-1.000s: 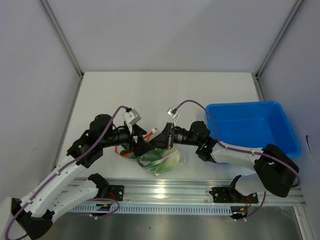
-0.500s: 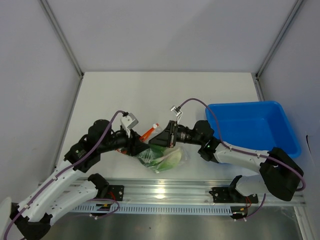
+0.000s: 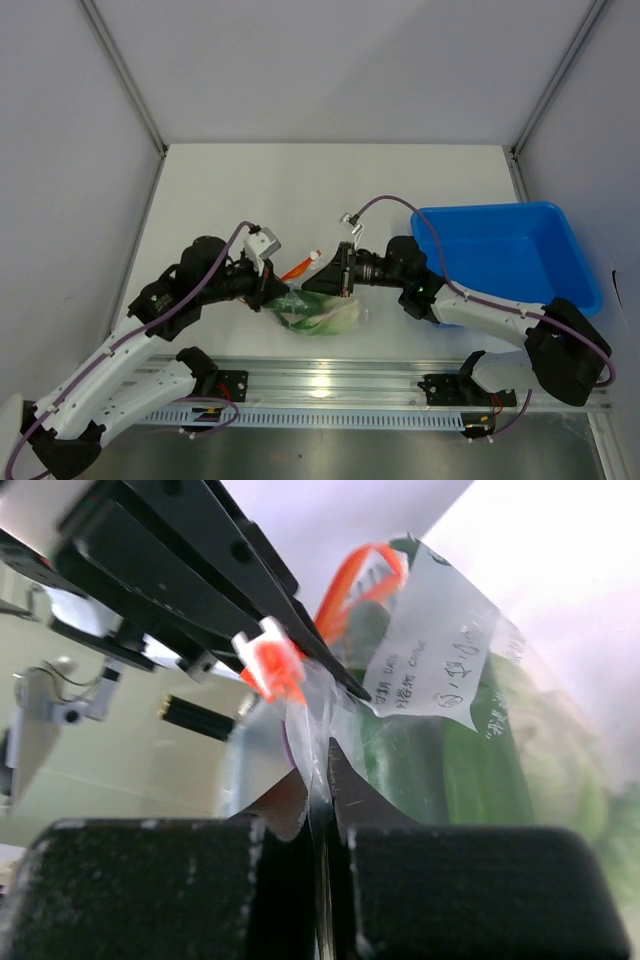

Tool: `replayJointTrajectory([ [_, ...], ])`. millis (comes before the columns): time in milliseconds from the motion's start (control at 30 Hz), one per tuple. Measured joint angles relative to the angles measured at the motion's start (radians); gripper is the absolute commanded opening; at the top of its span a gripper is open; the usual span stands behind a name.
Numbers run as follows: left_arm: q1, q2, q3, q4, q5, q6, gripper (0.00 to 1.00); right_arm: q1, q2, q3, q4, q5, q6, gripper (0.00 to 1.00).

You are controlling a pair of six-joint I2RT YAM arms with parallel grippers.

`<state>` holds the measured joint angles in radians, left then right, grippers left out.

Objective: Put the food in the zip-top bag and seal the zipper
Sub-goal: Zip the zipper food storage bag at the center of the board.

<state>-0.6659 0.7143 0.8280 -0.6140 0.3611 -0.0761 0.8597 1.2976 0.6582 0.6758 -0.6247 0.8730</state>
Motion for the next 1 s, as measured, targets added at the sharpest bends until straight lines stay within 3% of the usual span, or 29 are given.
replayJointTrajectory([
  [67, 0.000, 0.012, 0.013, -0.010, -0.006, 0.008, 0.01, 0.000, -0.006, 0.009, -0.042, -0.002, -0.042, 0.01],
  [133, 0.000, 0.020, 0.025, -0.014, -0.006, 0.014, 0.01, 0.002, -0.019, 0.020, -0.090, -0.013, -0.097, 0.09],
  [167, 0.000, 0.026, 0.034, -0.018, -0.007, 0.019, 0.01, 0.003, -0.023, 0.027, -0.115, -0.018, -0.119, 0.28],
  [233, 0.000, 0.041, 0.054, -0.018, -0.006, 0.036, 0.01, 0.005, -0.032, 0.051, -0.190, -0.030, -0.180, 0.50],
  [267, 0.000, 0.047, 0.064, -0.021, -0.005, 0.047, 0.01, 0.007, -0.039, 0.064, -0.232, -0.033, -0.217, 0.54],
  [567, 0.000, 0.095, 0.150, -0.095, 0.037, 0.182, 0.00, -0.010, -0.060, 0.319, -0.748, -0.035, -0.571, 0.55],
  [733, 0.000, 0.088, 0.150, -0.107, 0.069, 0.190, 0.01, -0.058, -0.074, 0.321, -0.840, -0.055, -0.679, 0.53],
  [900, 0.000, 0.050, 0.116, -0.099, 0.095, 0.176, 0.01, -0.101, -0.139, 0.122, -0.681, -0.076, -0.652, 0.83],
  [967, 0.000, 0.035, 0.101, -0.090, 0.112, 0.161, 0.01, -0.104, -0.127, 0.086, -0.634, -0.080, -0.628, 0.99],
  [1000, 0.000, 0.030, 0.095, -0.084, 0.120, 0.154, 0.01, -0.104, -0.125, 0.074, -0.605, -0.080, -0.616, 0.99],
])
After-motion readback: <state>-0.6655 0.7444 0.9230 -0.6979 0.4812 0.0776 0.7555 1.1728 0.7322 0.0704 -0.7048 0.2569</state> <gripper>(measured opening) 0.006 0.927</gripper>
